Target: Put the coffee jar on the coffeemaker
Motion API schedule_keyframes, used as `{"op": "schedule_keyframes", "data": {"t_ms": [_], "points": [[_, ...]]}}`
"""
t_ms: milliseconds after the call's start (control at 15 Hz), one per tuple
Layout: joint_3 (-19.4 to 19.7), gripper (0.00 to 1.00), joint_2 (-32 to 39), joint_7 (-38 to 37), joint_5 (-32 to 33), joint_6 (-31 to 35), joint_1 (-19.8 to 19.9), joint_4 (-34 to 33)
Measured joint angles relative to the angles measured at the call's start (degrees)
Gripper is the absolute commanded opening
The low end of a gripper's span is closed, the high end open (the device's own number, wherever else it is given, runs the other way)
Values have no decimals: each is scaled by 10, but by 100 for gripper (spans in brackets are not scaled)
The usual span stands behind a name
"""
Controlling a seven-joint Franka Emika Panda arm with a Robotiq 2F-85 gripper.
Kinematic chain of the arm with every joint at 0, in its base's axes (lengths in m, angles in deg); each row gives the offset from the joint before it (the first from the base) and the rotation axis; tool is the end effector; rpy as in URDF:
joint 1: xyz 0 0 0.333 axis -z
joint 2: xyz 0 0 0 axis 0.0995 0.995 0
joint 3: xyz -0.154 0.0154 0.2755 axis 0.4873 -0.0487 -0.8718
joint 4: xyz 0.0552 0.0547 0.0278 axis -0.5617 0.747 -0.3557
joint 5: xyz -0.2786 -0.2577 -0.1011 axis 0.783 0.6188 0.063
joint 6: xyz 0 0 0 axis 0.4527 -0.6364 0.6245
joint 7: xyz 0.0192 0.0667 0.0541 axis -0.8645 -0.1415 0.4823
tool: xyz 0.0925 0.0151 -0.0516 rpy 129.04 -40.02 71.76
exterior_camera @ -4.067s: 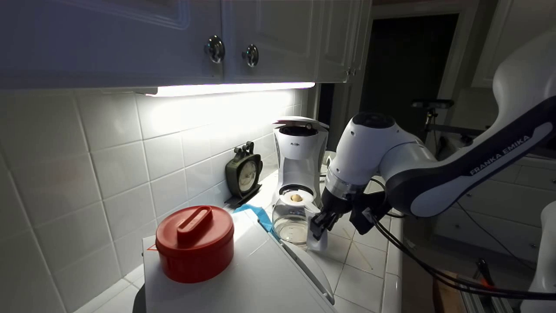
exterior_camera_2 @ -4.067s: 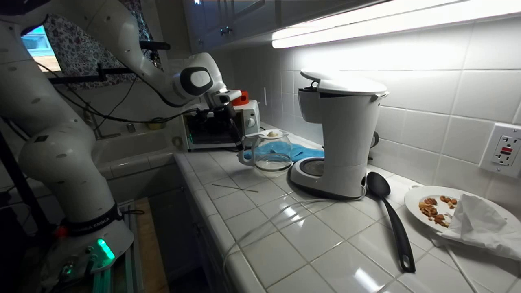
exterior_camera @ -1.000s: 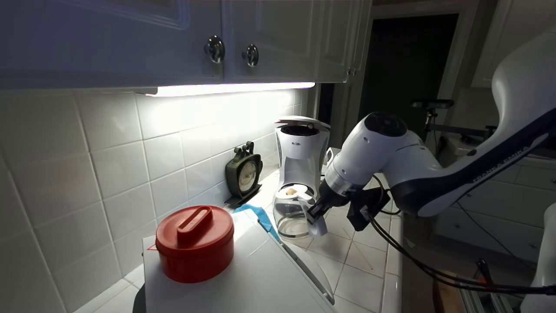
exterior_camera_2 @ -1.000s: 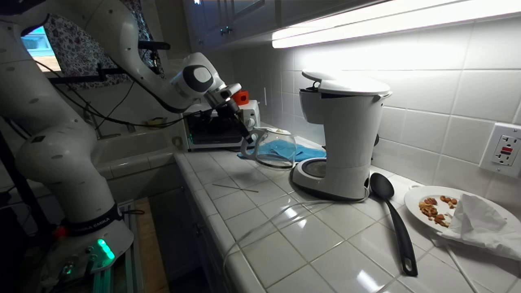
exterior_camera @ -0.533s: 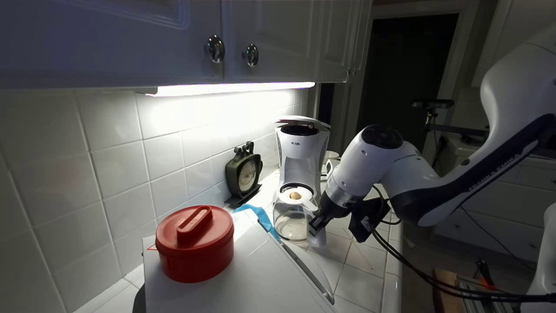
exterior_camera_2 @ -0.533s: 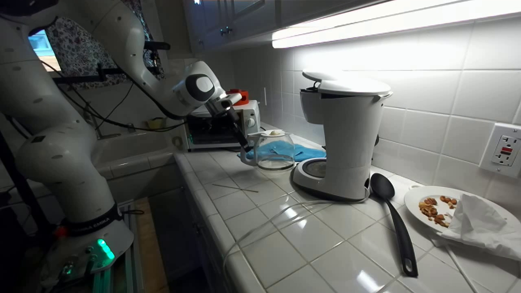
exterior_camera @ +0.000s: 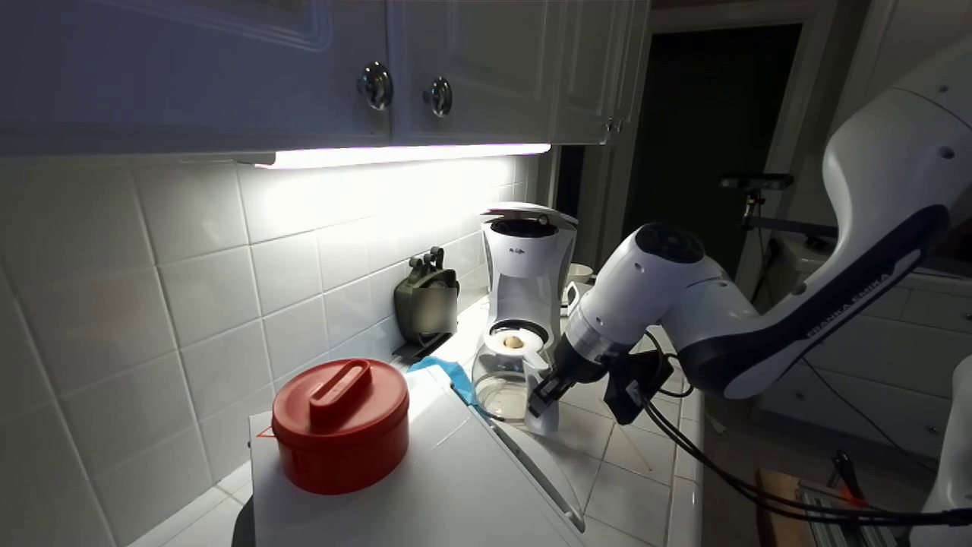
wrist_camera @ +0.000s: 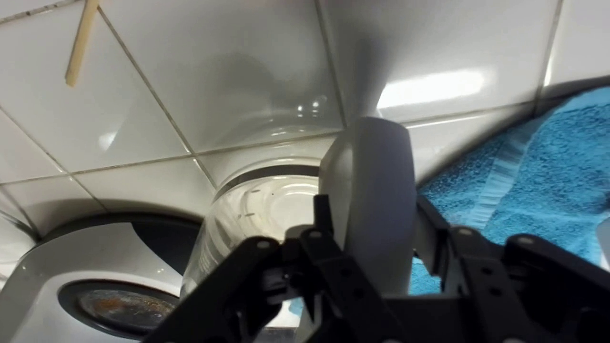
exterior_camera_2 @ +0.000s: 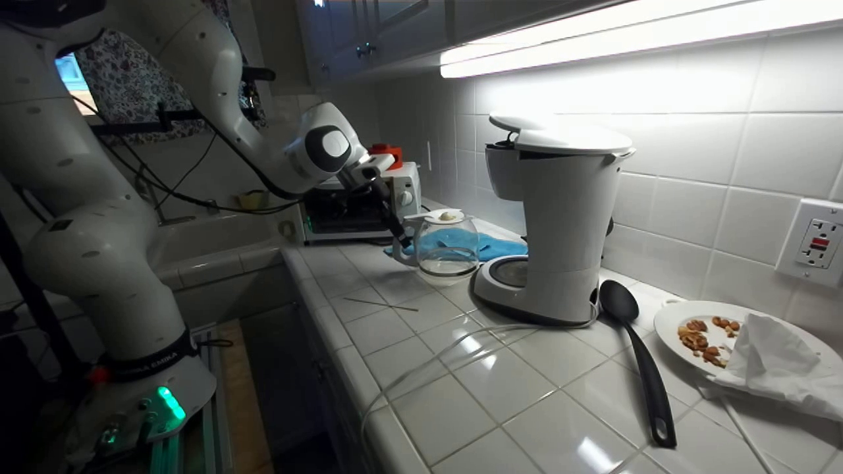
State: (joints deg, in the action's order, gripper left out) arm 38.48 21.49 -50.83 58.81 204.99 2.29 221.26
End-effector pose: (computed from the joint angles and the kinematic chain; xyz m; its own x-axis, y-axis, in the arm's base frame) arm 0.4573 0.0336 0.3362 0.8541 -0.2272 0.4679 -0.3013 -0.9494 0.0889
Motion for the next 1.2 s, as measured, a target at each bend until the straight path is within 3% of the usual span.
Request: {"op": "schedule_keyframes", "data": {"t_ms": [200,333,400,533,1067,1133,1200], "points": [[0,97,8,0,6,22,3,0],[0,95,13,0,10,35,6,0],[0,69,16,0,10,42,7,0],[1,65,21,1,11,55,10,0],[1,8,34,1,10,76,14,0],[1,4,35,1,10,77,14,0],[1,6,36,1,10,81,14,0]]}}
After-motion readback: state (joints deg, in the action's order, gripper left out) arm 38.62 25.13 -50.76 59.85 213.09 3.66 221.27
